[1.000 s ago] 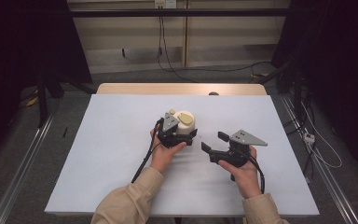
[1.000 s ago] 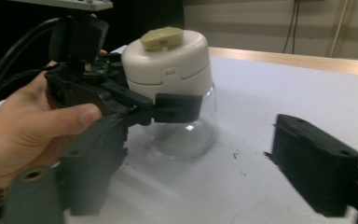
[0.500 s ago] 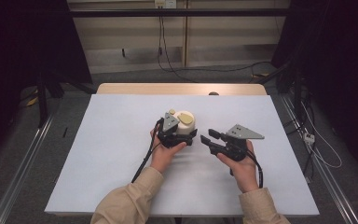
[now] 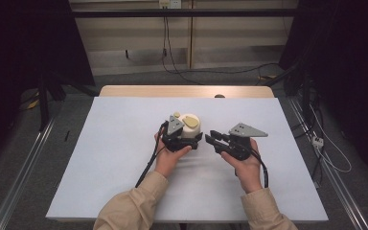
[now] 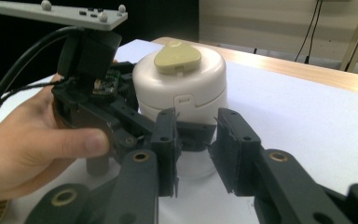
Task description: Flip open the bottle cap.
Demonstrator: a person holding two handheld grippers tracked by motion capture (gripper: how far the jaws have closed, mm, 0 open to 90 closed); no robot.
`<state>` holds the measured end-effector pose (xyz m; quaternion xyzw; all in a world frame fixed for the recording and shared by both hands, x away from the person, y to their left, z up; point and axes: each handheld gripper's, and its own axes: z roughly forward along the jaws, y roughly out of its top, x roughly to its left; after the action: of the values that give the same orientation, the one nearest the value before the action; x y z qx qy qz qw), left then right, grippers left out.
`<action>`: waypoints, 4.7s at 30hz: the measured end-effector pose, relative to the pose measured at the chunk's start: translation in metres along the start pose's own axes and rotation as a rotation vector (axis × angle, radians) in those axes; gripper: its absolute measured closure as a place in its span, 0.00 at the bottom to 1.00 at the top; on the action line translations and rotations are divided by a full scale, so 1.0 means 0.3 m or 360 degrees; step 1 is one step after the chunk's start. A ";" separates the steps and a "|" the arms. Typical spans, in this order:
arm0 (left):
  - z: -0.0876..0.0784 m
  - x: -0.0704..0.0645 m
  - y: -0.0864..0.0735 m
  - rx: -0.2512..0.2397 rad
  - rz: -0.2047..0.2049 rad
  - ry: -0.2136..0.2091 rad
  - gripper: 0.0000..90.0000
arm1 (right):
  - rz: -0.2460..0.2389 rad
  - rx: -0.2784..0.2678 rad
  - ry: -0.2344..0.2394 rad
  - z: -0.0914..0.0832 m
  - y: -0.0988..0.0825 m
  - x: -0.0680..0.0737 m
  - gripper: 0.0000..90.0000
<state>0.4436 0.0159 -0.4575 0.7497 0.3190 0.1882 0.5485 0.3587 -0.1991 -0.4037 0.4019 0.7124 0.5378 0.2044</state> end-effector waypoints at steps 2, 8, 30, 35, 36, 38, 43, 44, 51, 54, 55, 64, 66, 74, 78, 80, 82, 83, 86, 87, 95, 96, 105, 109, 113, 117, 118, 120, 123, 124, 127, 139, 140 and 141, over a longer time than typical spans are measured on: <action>0.000 0.000 0.000 0.0001 0.0001 -0.0001 0.05 | -0.0007 0.0006 -0.0009 0.006 0.005 0.001 0.83; 0.000 -0.001 0.000 0.0000 -0.0008 -0.0001 0.05 | 0.0001 0.0058 -0.0035 0.026 0.016 -0.005 0.93; -0.001 -0.002 0.001 0.0008 -0.0016 0.0002 0.05 | -0.0069 0.0148 -0.0022 0.108 0.071 0.020 1.00; -0.001 -0.002 0.000 0.0005 -0.0018 0.0002 0.05 | -0.0082 0.0138 -0.0025 0.115 0.071 0.021 1.00; -0.002 -0.001 0.000 0.0012 -0.0008 0.0002 0.05 | -0.0077 0.0136 -0.0029 0.114 0.073 0.021 1.00; -0.002 -0.001 0.000 0.0011 -0.0009 0.0001 0.05 | -0.0071 0.0138 -0.0025 0.114 0.076 0.021 1.00; -0.002 -0.001 0.000 0.0011 -0.0010 0.0002 0.05 | -0.0078 0.0149 -0.0028 0.118 0.082 0.022 1.00; -0.002 -0.001 0.000 0.0009 -0.0011 0.0002 0.05 | -0.0079 0.0150 -0.0027 0.118 0.083 0.022 1.00; -0.002 -0.001 0.000 0.0010 -0.0009 0.0004 0.05 | -0.0093 0.0158 -0.0025 0.119 0.087 0.026 1.00; -0.002 -0.001 -0.001 0.0009 -0.0011 0.0003 0.05 | -0.0078 0.0149 -0.0004 0.119 0.087 0.026 1.00; -0.002 -0.001 -0.001 0.0009 -0.0011 0.0003 0.05 | -0.0080 0.0153 -0.0006 0.119 0.087 0.026 1.00; -0.002 -0.002 -0.001 0.0010 -0.0014 0.0004 0.05 | -0.0074 0.0139 0.0006 0.120 0.094 0.027 1.00; -0.002 -0.001 -0.001 0.0014 -0.0009 0.0003 0.05 | -0.0084 0.0143 0.0004 0.120 0.097 0.028 1.00; -0.001 -0.003 -0.001 0.0012 -0.0017 0.0005 0.05 | -0.0072 0.0133 0.0003 0.120 0.101 0.027 1.00; -0.002 -0.003 -0.001 0.0014 -0.0014 0.0005 0.05 | -0.0076 0.0129 0.0007 0.121 0.105 0.027 1.00; -0.002 -0.002 -0.001 0.0016 -0.0009 0.0006 0.05 | -0.0074 0.0127 0.0005 0.121 0.108 0.028 1.00; -0.002 -0.002 -0.001 0.0017 -0.0009 0.0006 0.05 | -0.0077 0.0126 0.0006 0.122 0.112 0.030 1.00; -0.002 -0.002 -0.001 0.0015 -0.0010 0.0006 0.05 | -0.0081 0.0126 0.0009 0.123 0.114 0.030 1.00; -0.002 -0.002 -0.001 0.0015 -0.0011 0.0006 0.05 | -0.0079 0.0127 0.0008 0.125 0.117 0.032 1.00; -0.002 -0.002 -0.001 0.0015 -0.0012 0.0006 0.05 | -0.0078 0.0126 0.0010 0.125 0.117 0.031 1.00; -0.001 -0.004 -0.001 0.0012 -0.0023 0.0006 0.05 | -0.0087 0.0121 0.0008 0.128 0.129 0.034 1.00; -0.001 -0.004 -0.001 0.0011 -0.0025 0.0007 0.05 | -0.0086 0.0124 0.0008 0.127 0.131 0.035 1.00; -0.001 -0.003 -0.001 0.0012 -0.0017 0.0009 0.05 | -0.0089 0.0118 0.0009 0.130 0.145 0.035 1.00; -0.001 -0.004 -0.001 0.0015 -0.0021 0.0010 0.05 | -0.0102 0.0112 0.0012 0.133 0.156 0.035 1.00; -0.001 -0.004 0.000 0.0016 -0.0021 0.0010 0.05 | -0.0099 0.0125 0.0009 0.139 0.156 0.036 1.00; -0.001 -0.004 0.000 0.0016 -0.0021 0.0010 0.05 | -0.0092 0.0126 0.0006 0.144 0.154 0.035 1.00; -0.001 -0.004 0.000 0.0016 -0.0022 0.0010 0.05 | -0.0096 0.0122 0.0007 0.145 0.155 0.035 1.00; -0.001 -0.003 0.000 0.0016 -0.0021 0.0010 0.05 | -0.0100 0.0119 0.0009 0.146 0.157 0.035 1.00; -0.001 -0.004 -0.001 0.0015 -0.0022 0.0011 0.05 | -0.0103 0.0116 0.0010 0.148 0.161 0.036 1.00; -0.001 -0.004 -0.001 0.0016 -0.0022 0.0011 0.05 | -0.0102 0.0117 0.0011 0.149 0.162 0.036 1.00; -0.001 -0.004 -0.001 0.0015 -0.0022 0.0012 0.05 | -0.0106 0.0119 0.0012 0.151 0.163 0.035 1.00; -0.001 -0.005 -0.001 0.0017 -0.0021 0.0014 0.05 | -0.0078 0.0112 0.0015 0.165 0.168 0.030 1.00; -0.001 -0.005 -0.001 0.0016 -0.0022 0.0014 0.05 | -0.0084 0.0109 0.0017 0.167 0.169 0.029 1.00; -0.001 -0.005 -0.001 0.0016 -0.0022 0.0014 0.05 | -0.0084 0.0107 0.0016 0.169 0.170 0.030 1.00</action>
<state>0.4423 0.0152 -0.4575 0.7495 0.3274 0.1861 0.5445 0.4081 -0.1563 -0.3720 0.3867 0.7415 0.5100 0.2013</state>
